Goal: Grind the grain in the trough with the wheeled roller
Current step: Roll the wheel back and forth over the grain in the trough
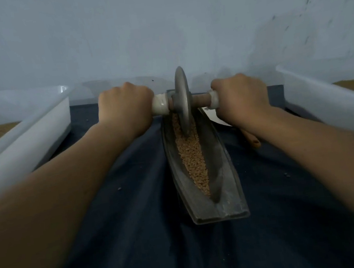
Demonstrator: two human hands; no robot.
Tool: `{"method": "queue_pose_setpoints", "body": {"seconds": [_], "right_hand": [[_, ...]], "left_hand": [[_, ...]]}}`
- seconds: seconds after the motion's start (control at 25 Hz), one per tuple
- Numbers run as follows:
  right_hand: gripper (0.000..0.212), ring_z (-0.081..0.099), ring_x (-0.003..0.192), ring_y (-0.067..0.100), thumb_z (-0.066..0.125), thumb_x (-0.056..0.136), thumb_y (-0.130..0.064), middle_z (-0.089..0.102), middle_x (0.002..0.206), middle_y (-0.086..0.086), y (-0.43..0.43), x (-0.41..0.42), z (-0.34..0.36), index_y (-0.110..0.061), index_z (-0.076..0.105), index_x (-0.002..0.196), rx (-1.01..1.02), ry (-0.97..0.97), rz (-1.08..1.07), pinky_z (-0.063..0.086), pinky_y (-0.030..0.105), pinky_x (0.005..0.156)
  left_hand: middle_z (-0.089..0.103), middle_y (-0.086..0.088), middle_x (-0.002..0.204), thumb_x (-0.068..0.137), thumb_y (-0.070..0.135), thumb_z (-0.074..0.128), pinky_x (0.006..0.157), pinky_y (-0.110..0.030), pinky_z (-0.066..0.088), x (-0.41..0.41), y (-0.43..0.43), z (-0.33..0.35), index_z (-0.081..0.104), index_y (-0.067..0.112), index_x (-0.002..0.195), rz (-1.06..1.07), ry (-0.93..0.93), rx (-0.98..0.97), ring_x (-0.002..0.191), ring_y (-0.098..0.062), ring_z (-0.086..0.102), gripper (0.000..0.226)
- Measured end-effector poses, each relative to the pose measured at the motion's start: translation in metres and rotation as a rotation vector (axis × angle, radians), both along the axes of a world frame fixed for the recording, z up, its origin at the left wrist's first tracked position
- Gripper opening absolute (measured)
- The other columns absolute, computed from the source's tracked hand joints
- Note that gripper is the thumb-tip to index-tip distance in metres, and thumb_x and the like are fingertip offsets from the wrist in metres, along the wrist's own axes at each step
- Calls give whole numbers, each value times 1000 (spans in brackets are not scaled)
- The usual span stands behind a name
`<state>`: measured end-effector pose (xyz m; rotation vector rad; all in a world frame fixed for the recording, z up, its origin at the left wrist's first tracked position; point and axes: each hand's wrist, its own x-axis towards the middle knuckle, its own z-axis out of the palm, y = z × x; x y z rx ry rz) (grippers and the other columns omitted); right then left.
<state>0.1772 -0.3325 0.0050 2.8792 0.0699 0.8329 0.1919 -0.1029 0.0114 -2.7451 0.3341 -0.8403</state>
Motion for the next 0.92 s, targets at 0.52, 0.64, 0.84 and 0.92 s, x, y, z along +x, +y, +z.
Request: {"method": "queue_pose_setpoints", "body": {"seconds": [0.52, 0.64, 0.84, 0.92], "right_hand": [[24, 45, 56, 22, 69, 74, -33, 41, 61, -6, -11, -60, -6, -32, 46, 77, -82, 27, 10, 23, 24, 47], [13, 49, 68, 26, 66, 81, -17, 55, 76, 1, 6, -2, 5, -23, 62, 92, -21, 49, -47, 34, 29, 56], [15, 53, 66, 25, 69, 81, -25, 54, 75, -2, 0, -44, 5, -29, 62, 94, -89, 72, 39, 31, 29, 53], [16, 36, 53, 18, 70, 77, -33, 39, 64, -8, -13, -79, -3, -33, 56, 86, -98, 62, 101, 25, 27, 46]], "left_hand": [[42, 2, 60, 78, 32, 66, 50, -26, 27, -43, 20, -12, 55, 28, 72, -124, -88, 65, 53, -30, 52, 13], [61, -8, 85, 87, 28, 60, 60, -35, 39, 3, 5, -2, 66, 24, 95, -30, 4, -23, 78, -35, 63, 11], [49, 1, 70, 85, 38, 61, 56, -33, 40, -32, 17, -11, 58, 28, 83, -86, 55, -20, 64, -28, 54, 10], [25, 7, 56, 71, 36, 70, 46, -24, 25, -65, 28, -9, 51, 29, 69, -191, -67, 70, 47, -22, 31, 21]]}}
